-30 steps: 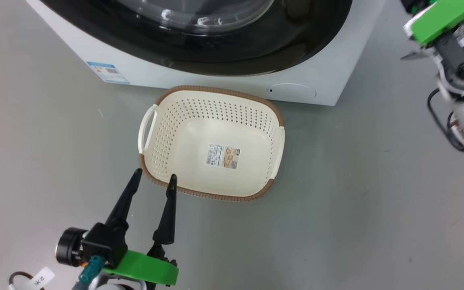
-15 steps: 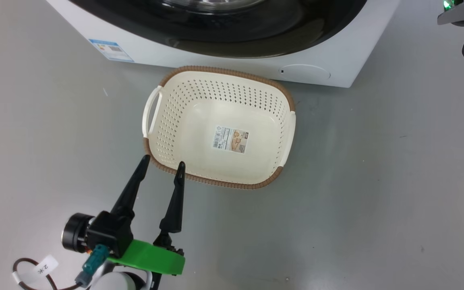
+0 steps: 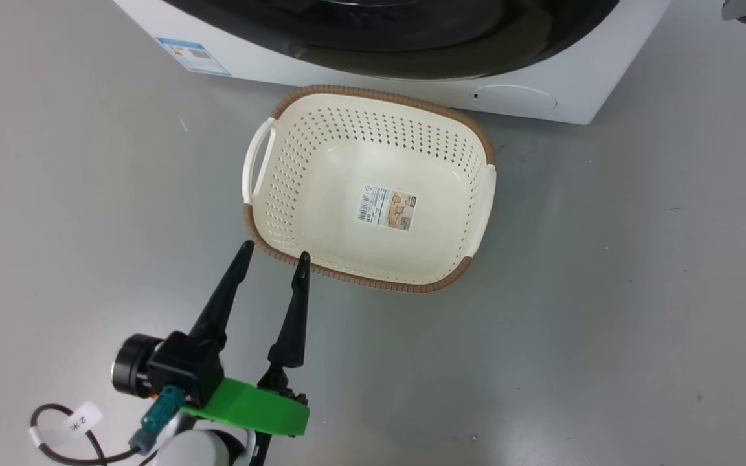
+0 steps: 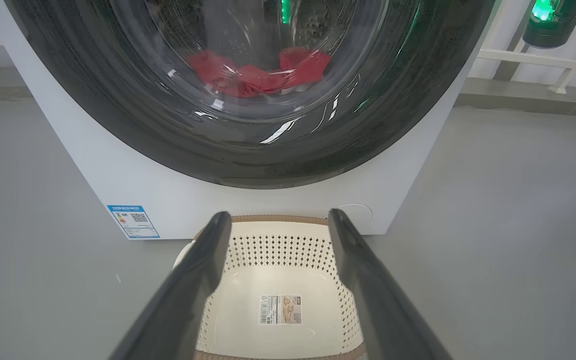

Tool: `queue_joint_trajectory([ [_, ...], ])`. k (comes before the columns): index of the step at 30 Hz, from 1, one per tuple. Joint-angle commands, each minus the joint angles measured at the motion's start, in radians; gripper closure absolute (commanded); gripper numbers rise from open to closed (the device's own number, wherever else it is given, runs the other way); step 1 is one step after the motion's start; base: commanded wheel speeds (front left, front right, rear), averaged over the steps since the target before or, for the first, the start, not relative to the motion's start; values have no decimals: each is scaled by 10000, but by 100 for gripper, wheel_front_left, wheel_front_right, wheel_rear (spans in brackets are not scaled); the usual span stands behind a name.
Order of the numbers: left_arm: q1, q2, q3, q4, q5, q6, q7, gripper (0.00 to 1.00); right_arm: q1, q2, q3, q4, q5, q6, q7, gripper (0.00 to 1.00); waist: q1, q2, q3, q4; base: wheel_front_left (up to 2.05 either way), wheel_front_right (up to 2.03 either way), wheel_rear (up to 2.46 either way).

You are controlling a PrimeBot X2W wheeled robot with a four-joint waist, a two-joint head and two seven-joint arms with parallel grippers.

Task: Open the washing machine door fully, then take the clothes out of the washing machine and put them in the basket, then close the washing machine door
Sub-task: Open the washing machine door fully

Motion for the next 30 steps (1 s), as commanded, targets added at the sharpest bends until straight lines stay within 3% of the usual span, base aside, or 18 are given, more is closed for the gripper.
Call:
queue_joint_trajectory([
  [1,-112,125,253,-240,-41,78,-118,0,-94,349,105,-153,26,6,247,100,0,-1,13,49,0,0,0],
  [13,-18,125,59,-153,-118,179,-118,0,389,506,68,-232,94,6,1211,100,0,-1,-428,175,0,0,0],
  [30,664,125,287,-34,31,201,-118,0,2658,603,241,-1737,-268,6,1745,100,0,-1,-1728,227,0,0,0],
])
